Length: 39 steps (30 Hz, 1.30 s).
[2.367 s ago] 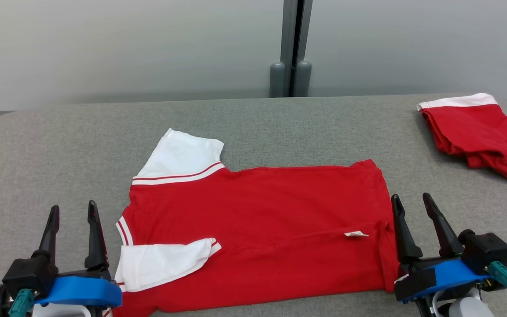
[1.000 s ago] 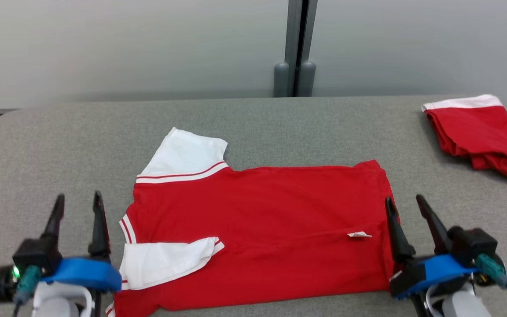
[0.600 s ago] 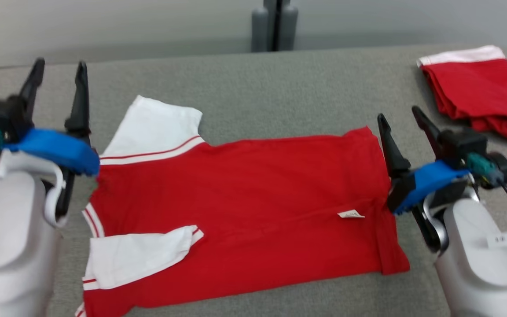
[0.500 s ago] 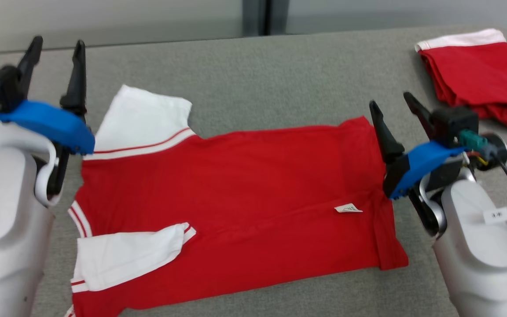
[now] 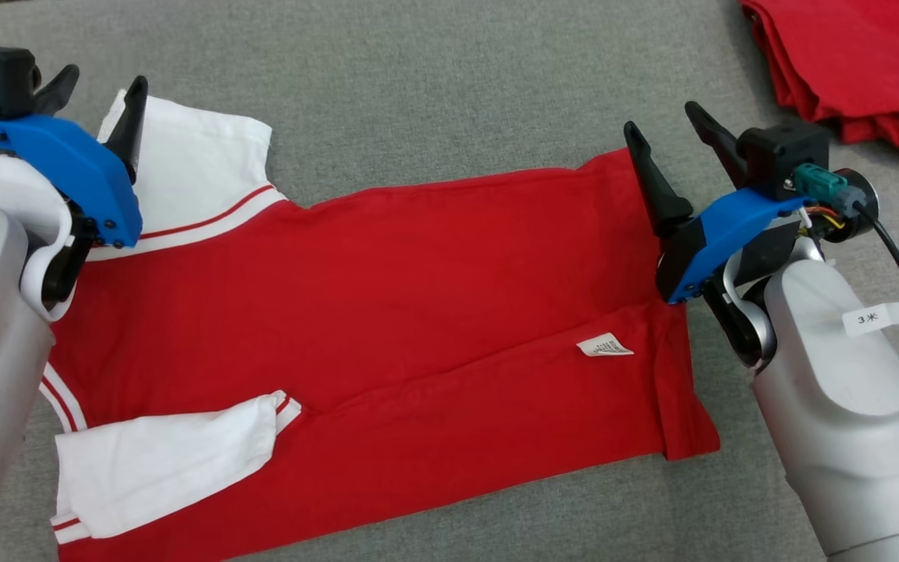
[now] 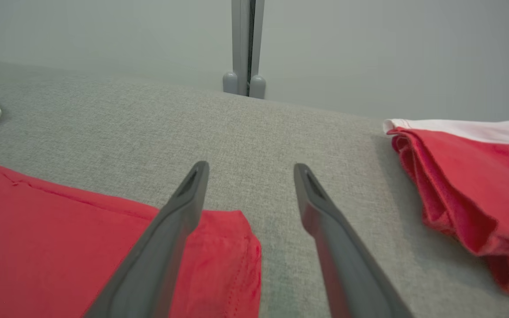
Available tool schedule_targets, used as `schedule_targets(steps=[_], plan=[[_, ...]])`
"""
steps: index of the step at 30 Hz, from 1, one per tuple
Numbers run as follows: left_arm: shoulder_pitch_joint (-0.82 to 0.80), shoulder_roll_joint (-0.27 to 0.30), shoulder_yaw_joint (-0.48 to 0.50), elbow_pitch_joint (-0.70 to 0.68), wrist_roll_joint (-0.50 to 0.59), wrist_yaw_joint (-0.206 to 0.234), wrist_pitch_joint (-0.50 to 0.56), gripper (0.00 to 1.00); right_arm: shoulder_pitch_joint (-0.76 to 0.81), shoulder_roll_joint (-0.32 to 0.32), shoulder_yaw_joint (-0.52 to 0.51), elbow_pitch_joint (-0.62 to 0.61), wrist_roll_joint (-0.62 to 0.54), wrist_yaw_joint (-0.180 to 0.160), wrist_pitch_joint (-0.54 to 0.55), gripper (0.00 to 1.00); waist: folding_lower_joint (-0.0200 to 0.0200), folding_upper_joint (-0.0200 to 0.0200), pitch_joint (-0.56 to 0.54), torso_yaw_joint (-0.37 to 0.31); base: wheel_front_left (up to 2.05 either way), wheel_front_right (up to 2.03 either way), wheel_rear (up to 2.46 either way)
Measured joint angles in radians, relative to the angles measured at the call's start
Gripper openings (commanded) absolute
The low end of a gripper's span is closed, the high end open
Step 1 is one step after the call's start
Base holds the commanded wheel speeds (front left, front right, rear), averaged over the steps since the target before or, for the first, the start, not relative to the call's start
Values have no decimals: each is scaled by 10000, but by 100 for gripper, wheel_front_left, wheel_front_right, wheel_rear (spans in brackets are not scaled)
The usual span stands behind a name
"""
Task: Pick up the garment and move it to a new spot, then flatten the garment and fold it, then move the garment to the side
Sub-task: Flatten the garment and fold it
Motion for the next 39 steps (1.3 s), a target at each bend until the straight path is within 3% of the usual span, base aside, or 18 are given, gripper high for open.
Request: schedule_targets(steps=[18, 19, 20, 21, 33, 39], plan=[[-1065, 261, -1862, 1505, -1910, 0, 1081, 100, -749, 13, 656, 809, 382, 0, -142, 100, -2, -2, 633, -398, 0, 0, 0], [-1139, 255, -1919, 1576, -2034, 0, 1200, 91, -757, 13, 685, 851, 399, 0, -142, 100, -3, -3, 638, -409, 0, 0, 0], [-1198, 251, -2008, 1634, -2121, 0, 1269, 49, -763, 12, 706, 888, 408, 0, -144, 100, -3, -3, 635, -415, 0, 0, 0], [-1242, 255, -2125, 1710, -2117, 0, 1264, 0, -770, 6, 725, 930, 418, 0, -144, 100, -2, -3, 627, -417, 0, 0, 0], [-1574, 203, -2759, 2422, -2150, 0, 383, 0, -971, -169, 961, 1386, 679, 0, -100, 100, -2, -3, 304, -268, 0, 0, 0], [-1573, 81, -3193, 2088, -2429, 0, -67, 0, -945, -405, 1189, 1783, 1143, 0, 598, 100, -3, -3, 29, -44, 0, 0, 0]])
